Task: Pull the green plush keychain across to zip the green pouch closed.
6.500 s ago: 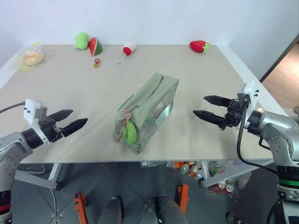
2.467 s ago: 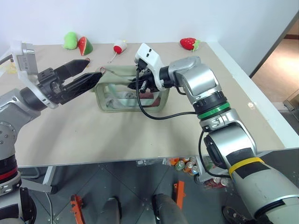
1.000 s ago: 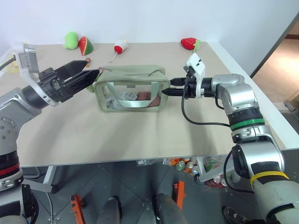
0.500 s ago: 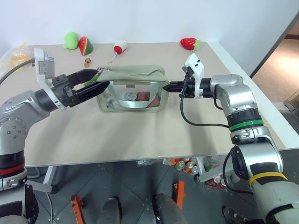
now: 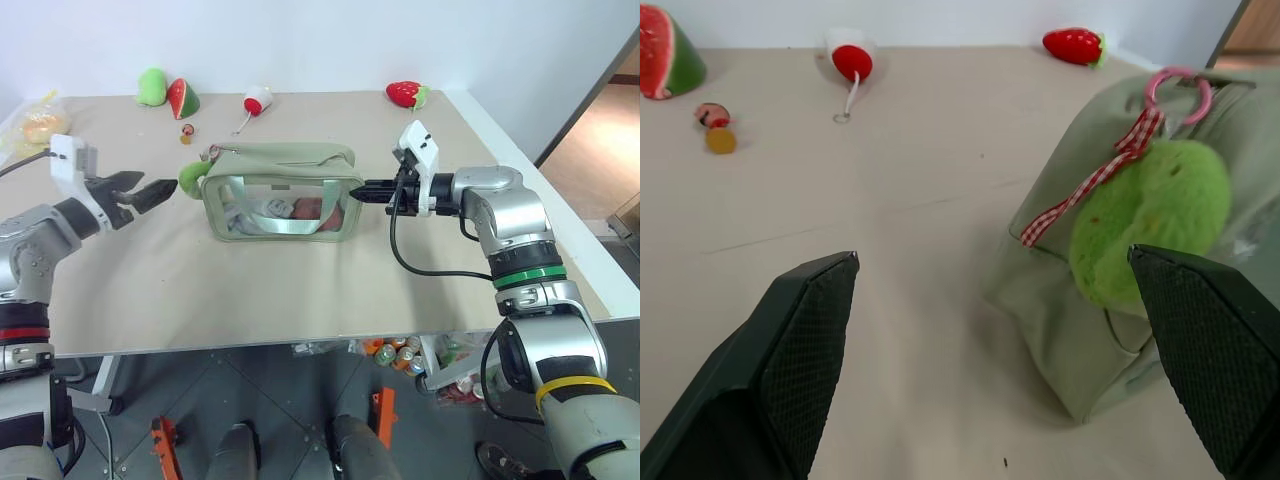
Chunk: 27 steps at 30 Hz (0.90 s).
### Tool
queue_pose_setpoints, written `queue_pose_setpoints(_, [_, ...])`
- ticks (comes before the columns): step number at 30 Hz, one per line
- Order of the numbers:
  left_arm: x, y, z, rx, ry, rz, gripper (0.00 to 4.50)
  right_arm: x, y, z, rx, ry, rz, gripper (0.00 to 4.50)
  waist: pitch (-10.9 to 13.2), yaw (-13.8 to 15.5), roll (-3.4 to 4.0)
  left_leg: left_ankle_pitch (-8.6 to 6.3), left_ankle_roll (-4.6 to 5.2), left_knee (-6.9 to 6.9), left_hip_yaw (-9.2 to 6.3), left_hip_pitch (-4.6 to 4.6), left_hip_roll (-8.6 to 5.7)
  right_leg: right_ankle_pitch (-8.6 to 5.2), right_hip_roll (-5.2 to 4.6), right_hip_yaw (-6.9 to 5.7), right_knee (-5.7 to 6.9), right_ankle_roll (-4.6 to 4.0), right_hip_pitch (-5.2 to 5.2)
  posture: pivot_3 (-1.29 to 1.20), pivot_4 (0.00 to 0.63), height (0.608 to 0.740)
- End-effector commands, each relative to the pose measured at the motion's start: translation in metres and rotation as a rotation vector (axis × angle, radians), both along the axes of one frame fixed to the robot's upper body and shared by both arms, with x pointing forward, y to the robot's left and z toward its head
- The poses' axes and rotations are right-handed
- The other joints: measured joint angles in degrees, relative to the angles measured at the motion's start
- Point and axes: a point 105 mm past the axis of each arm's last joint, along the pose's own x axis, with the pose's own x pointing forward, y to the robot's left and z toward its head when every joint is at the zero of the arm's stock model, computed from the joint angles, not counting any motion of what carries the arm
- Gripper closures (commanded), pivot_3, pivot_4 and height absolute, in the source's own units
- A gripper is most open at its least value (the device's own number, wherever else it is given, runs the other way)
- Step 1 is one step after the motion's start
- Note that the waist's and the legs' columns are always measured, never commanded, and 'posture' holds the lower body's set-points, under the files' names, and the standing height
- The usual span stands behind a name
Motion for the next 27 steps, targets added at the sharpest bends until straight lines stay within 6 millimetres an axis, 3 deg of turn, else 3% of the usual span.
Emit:
queue_pose_setpoints(1, [-0.003,-0.01,0.011,0.028,-0.044,-0.058,0.0,-0.004,0.003,0.01,0.017,-0.035,0.014,4.43,0.0,-0.1,0.0,0.0,0.0,0.0,0.0,0.0,0.0,0.0,0.0,0.0,0.01,0.0,-0.01,0.0,0.15,0.739])
queue_pose_setpoints(6, [-0.012,-0.021,0.011,0.035,-0.033,-0.157,0.0,-0.004,0.001,0.01,0.018,-0.035,0.006,4.43,0.0,0.0,0.0,0.0,0.0,0.0,0.0,-0.02,0.01,0.0,0.0,0.0,0.02,0.0,-0.01,0.0,0.15,0.739])
queue_pose_setpoints(11, [-0.012,-0.008,0.019,0.013,-0.042,-0.119,0.0,-0.004,0.001,0.009,0.02,-0.031,0.002,4.43,0.0,0.0,0.0,0.0,0.0,0.0,0.0,0.0,0.01,0.0,0.01,0.0,0.03,0.0,-0.02,0.0,0.15,0.739])
queue_pose_setpoints(16, [-0.021,-0.014,0.019,0.019,-0.039,-0.176,0.0,-0.003,0.0,0.007,0.021,-0.027,-0.004,4.43,0.0,0.0,0.0,0.0,0.0,0.01,0.0,-0.01,0.01,0.0,0.0,0.0,0.03,0.0,-0.01,0.0,0.15,0.739])
queue_pose_setpoints(27, [-0.008,-0.031,0.014,0.013,-0.029,-0.19,0.0,-0.002,0.002,0.009,0.024,-0.033,-0.004,4.43,0.0,0.0,0.0,0.01,0.0,0.02,-0.01,0.0,0.01,0.01,0.0,0.0,0.04,0.01,0.0,0.0,0.15,0.739])
